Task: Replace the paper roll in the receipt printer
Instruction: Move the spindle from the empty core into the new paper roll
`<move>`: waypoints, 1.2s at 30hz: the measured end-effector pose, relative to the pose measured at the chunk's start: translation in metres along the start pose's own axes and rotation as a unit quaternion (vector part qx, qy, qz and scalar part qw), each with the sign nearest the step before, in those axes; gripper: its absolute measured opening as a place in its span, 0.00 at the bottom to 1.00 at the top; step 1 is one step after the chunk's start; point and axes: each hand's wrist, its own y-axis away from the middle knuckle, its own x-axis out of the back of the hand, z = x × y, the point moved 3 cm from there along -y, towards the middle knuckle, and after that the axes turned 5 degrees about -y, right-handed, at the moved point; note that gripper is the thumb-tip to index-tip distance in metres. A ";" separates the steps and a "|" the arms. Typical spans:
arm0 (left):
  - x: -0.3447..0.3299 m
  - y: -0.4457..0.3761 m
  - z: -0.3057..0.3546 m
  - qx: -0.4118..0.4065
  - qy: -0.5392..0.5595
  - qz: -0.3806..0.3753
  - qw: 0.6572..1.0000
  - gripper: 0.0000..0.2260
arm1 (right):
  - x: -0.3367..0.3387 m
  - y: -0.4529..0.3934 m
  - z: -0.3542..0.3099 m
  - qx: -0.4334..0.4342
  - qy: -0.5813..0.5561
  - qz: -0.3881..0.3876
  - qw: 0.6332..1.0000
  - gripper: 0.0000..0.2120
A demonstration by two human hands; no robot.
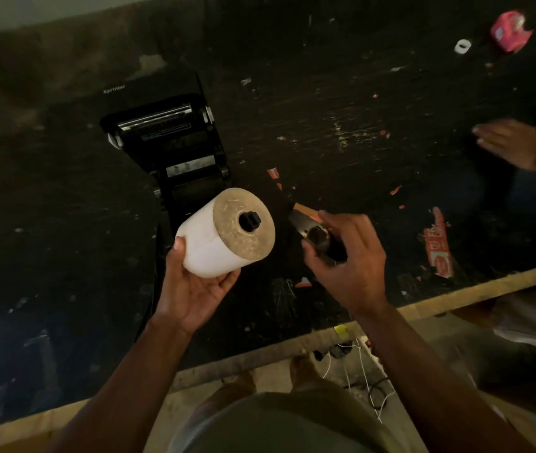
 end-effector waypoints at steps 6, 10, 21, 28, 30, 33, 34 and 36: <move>0.005 0.002 -0.001 0.006 0.020 0.014 1.000 0.32 | 0.029 -0.020 -0.056 0.077 -0.071 0.060 0.993 0.20; 0.000 0.007 0.002 0.016 0.014 0.011 1.000 0.36 | 0.027 -0.025 -0.062 0.029 -0.134 0.033 0.990 0.20; -0.010 0.014 0.003 0.012 -0.028 0.003 1.000 0.44 | -0.008 -0.023 -0.083 -0.181 -0.233 -0.039 0.955 0.12; -0.011 0.013 0.002 -0.011 -0.060 0.028 0.998 0.25 | -0.011 -0.017 -0.071 -0.240 -0.224 -0.070 0.942 0.13; -0.014 0.012 0.003 -0.025 -0.086 0.032 0.995 0.19 | -0.014 -0.014 -0.065 -0.264 -0.223 -0.087 0.934 0.15; -0.022 0.008 0.006 -0.048 -0.126 0.074 0.988 0.16 | -0.019 -0.009 -0.057 -0.337 -0.254 -0.110 0.900 0.24; -0.026 0.007 0.006 -0.053 -0.138 0.086 0.985 0.16 | -0.022 -0.006 -0.054 -0.370 -0.275 -0.112 0.880 0.26; -0.034 0.003 0.003 -0.068 -0.176 0.103 0.977 0.19 | -0.029 0.001 -0.046 -0.427 -0.333 -0.103 0.835 0.26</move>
